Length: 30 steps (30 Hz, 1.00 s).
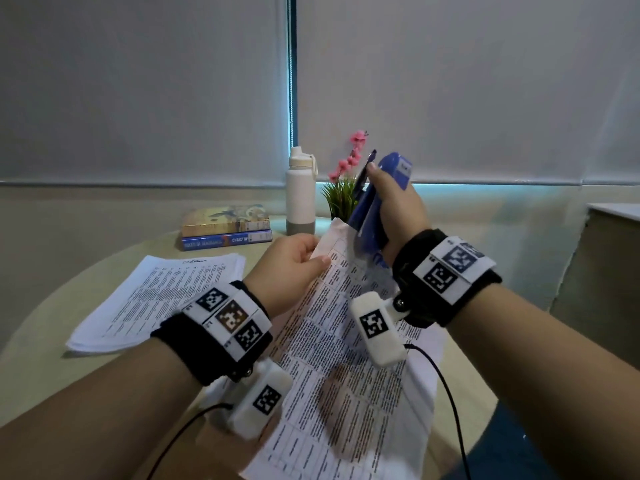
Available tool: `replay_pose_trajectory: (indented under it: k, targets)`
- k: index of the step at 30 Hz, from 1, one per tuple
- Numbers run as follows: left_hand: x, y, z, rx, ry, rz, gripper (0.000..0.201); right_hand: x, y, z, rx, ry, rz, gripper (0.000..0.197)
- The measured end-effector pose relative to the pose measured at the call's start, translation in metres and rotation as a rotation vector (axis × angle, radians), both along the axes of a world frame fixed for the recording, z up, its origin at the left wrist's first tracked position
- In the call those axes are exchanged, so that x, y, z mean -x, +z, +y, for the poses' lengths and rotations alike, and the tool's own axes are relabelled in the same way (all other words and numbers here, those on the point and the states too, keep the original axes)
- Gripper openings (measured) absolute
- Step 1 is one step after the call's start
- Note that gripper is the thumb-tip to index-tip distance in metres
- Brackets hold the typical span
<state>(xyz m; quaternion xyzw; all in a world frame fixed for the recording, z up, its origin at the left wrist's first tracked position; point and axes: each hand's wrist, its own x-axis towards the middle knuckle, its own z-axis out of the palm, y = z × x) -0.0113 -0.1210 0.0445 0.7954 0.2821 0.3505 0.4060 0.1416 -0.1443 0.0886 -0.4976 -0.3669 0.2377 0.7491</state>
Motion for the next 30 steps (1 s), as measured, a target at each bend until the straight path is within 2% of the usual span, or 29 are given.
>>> replay_pose_trajectory:
  k: [2,4,9,14,17,20,22,23,26,30]
  targets:
    - [0.0,0.0,0.0,0.001,0.016,-0.008,0.016,0.004,-0.002,0.0,0.006,-0.023,-0.046,0.023]
    - [-0.001,0.0,-0.001,0.004,0.02,-0.009,0.026,0.008,-0.001,-0.001,-0.005,-0.05,-0.085,0.02]
    - [-0.002,0.0,-0.004,-0.027,-0.003,-0.002,0.041,0.021,0.002,-0.002,-0.062,-0.06,-0.129,0.023]
    - [-0.001,0.004,-0.007,-0.053,-0.021,0.003,0.046,0.027,0.0,0.002,-0.087,-0.09,-0.162,0.028]
    - [-0.001,0.004,-0.008,-0.098,-0.049,0.016,0.03,0.028,0.0,0.002,-0.155,-0.101,-0.155,0.031]
    - [0.0,0.005,-0.01,-0.117,-0.048,0.025,0.035,0.029,0.001,0.002,-0.184,-0.111,-0.158,0.032]
    - [0.001,0.004,-0.007,-0.139,-0.062,0.04,0.023,0.028,0.002,0.0,-0.176,-0.134,-0.16,0.03]
    - [0.003,0.003,-0.006,-0.159,-0.07,0.058,0.015,0.026,0.003,-0.001,-0.163,-0.136,-0.151,0.027]
    - [0.01,-0.001,-0.001,-0.149,-0.07,0.101,0.019,0.01,0.01,-0.006,-0.106,-0.07,-0.074,0.016]
    - [0.032,-0.01,0.016,-0.084,0.029,0.097,0.018,-0.038,0.011,-0.016,0.041,-0.012,0.016,0.016]
